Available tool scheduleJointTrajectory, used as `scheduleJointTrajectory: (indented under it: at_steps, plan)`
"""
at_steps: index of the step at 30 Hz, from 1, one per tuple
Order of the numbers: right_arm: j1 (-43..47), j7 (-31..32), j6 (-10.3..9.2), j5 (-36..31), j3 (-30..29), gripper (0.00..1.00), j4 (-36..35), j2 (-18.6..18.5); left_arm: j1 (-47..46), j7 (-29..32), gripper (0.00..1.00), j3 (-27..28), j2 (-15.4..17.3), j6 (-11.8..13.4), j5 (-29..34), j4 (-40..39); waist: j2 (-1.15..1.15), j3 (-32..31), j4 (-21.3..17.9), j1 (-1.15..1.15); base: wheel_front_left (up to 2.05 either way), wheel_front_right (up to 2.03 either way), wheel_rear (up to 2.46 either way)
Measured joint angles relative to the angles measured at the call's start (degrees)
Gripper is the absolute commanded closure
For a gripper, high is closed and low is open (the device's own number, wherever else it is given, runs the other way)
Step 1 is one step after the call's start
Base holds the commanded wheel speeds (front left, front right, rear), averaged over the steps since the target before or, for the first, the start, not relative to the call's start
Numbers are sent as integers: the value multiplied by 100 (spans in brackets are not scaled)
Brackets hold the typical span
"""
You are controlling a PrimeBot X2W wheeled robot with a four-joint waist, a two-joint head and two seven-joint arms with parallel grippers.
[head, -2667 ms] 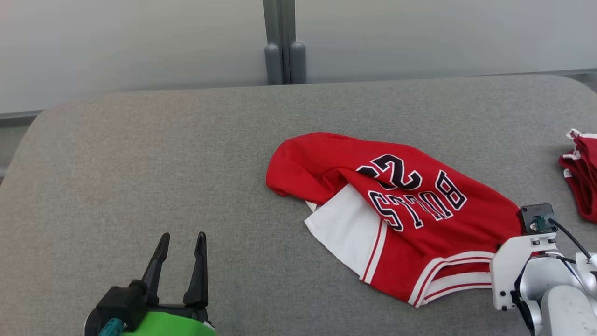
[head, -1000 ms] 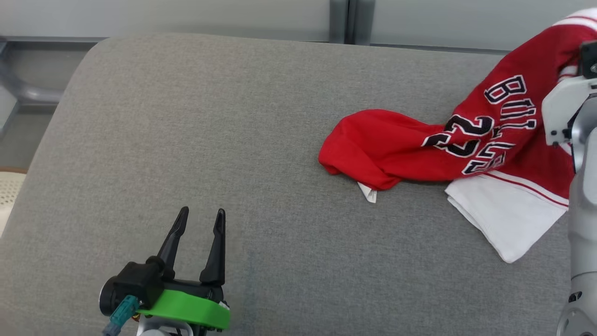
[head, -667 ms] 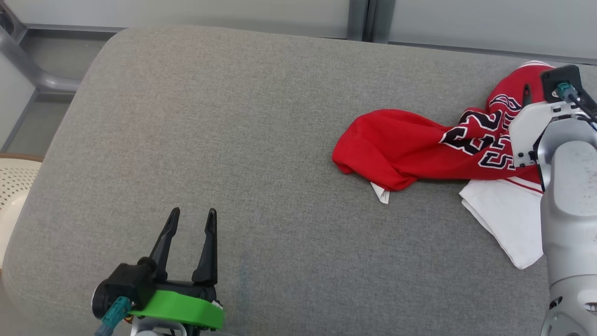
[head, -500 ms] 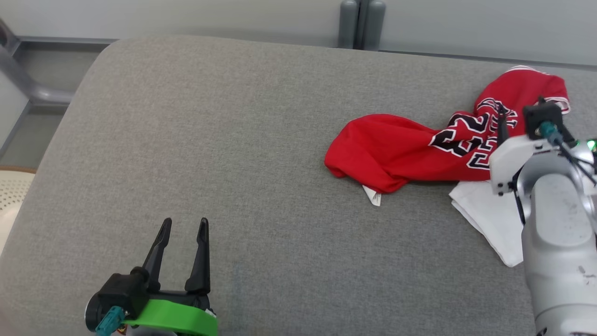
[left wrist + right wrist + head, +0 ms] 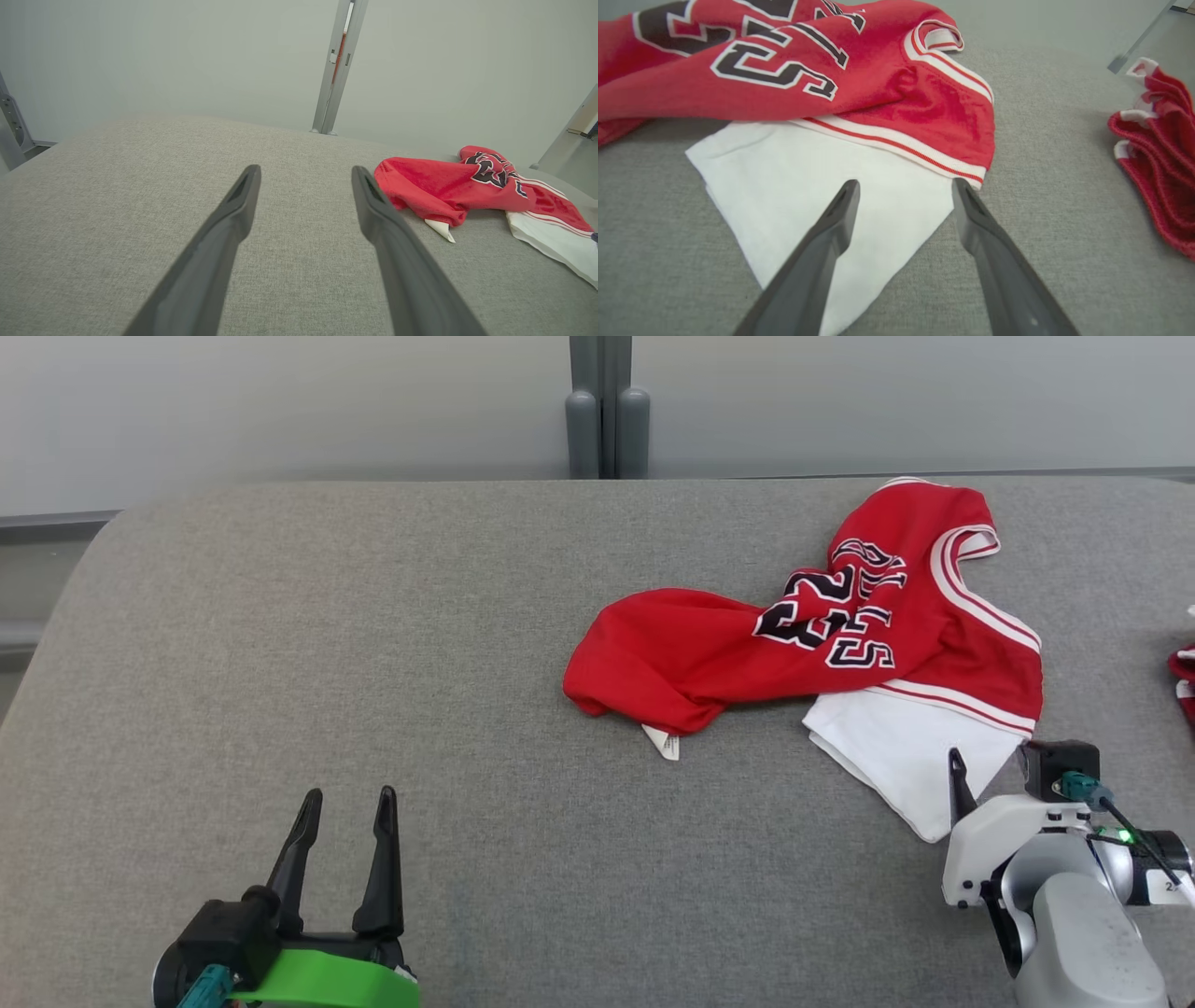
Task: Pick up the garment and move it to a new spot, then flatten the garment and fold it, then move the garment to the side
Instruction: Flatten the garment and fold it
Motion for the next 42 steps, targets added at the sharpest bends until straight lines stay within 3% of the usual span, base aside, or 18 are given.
scheduleJointTrajectory:
  at_steps: [9, 18, 19, 21, 22, 28, 32, 42]
  plan:
    - [119, 575, 0, 481, 20, 0, 51, 1, -12, 0, 0, -91, 27, 0, 0, -15, 0, 55, 82, 0, 0, 0, 0]
    - [18, 965, -7, 557, -114, 0, 242, -21, -42, 1, 0, -111, 37, 0, 0, -23, 0, 176, 195, 0, 0, 0, 0]
    - [-29, 996, -7, 639, -82, 27, 299, -23, -45, 1, 0, -111, 37, 0, 0, -25, 0, 189, 199, 0, 0, 0, 0]
    - [-94, 1005, -7, 669, -49, 97, 364, -37, -52, 0, 0, -108, 43, 0, 0, -27, 0, 211, 201, 0, 0, 0, 0]
    - [-126, 1004, -7, 669, -38, 100, 386, -35, -55, 0, 0, -105, 45, 0, 1, -29, 0, 219, 200, 0, 0, 0, 0]
    - [-229, 920, 4, 538, -53, 100, 434, 10, -72, 1, 0, -35, 54, 0, 8, -10, 0, 250, 152, 0, 0, 0, 0]
    - [4, 1050, 8, 213, -387, 100, 89, 26, -71, 0, 0, 20, 52, 0, 24, -1, 0, 225, 83, 0, 0, 0, 0]
    - [1134, 2084, 1, -110, -1259, 100, -2192, 4, -24, 1, 0, 101, 30, 0, 25, 1, 0, 80, -102, 0, 0, 0, 0]
